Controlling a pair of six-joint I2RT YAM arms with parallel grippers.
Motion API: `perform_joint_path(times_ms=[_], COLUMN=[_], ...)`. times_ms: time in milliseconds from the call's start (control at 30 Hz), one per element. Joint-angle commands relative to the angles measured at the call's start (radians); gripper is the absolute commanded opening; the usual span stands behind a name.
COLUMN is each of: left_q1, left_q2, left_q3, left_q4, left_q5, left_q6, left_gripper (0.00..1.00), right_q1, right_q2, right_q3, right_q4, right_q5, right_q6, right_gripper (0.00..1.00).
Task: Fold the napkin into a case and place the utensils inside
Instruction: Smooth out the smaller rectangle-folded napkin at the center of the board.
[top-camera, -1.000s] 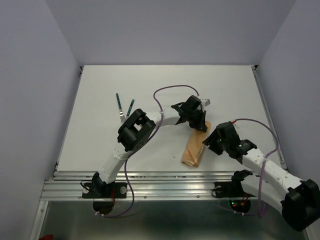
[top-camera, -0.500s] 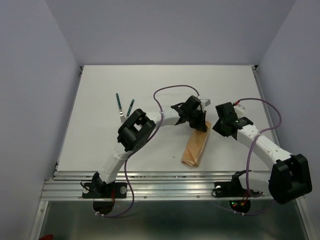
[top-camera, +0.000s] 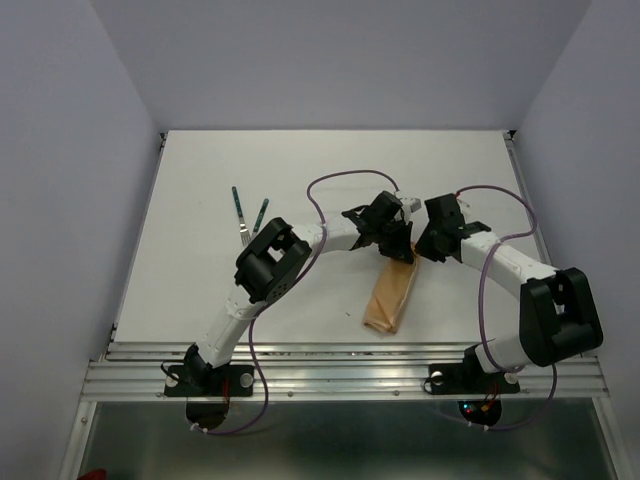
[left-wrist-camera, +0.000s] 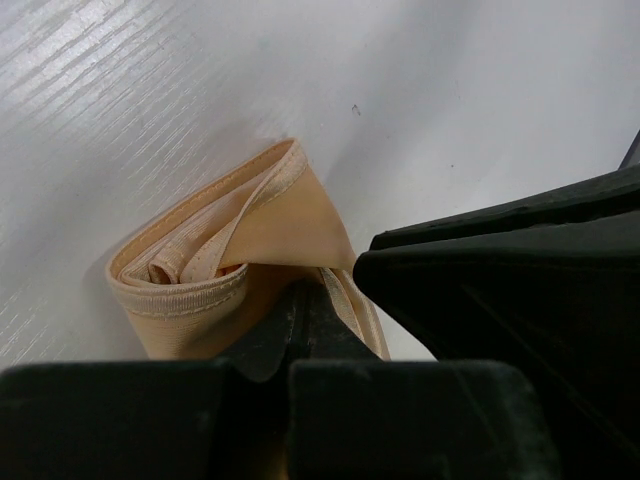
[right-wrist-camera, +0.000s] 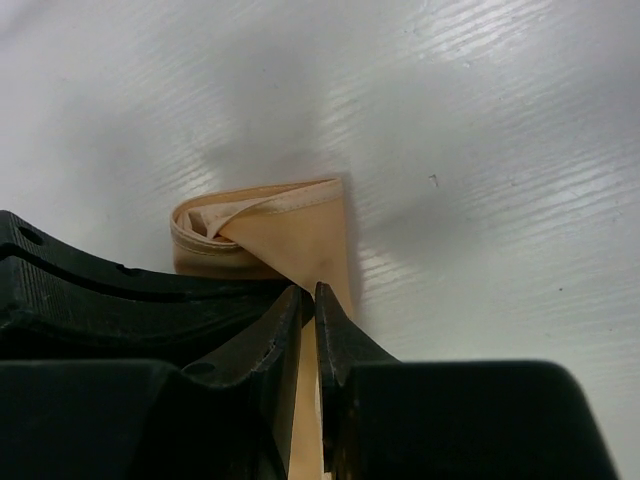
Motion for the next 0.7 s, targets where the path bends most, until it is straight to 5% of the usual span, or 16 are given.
perform_joint_path(times_ms=[0,667], left_q1=[0.000,0.011], left_q2=[-0.028,-0.039], left_q3=[-0.016,-0.022], left_q4=[-0.036,-0.042], left_q5=[-0.026,-0.033], left_q6=[0.025,0.027], left_gripper=[0.00,0.00], right_q1=[-0.005,-0.005], right_q2=[0.017,0.124], right_q3=[0.033,-0.032], right_q4=[0.081,0.174], right_q5=[-0.039,-0.080], right_q6=[-0.023,-0.018], right_gripper=[0.17,0.11])
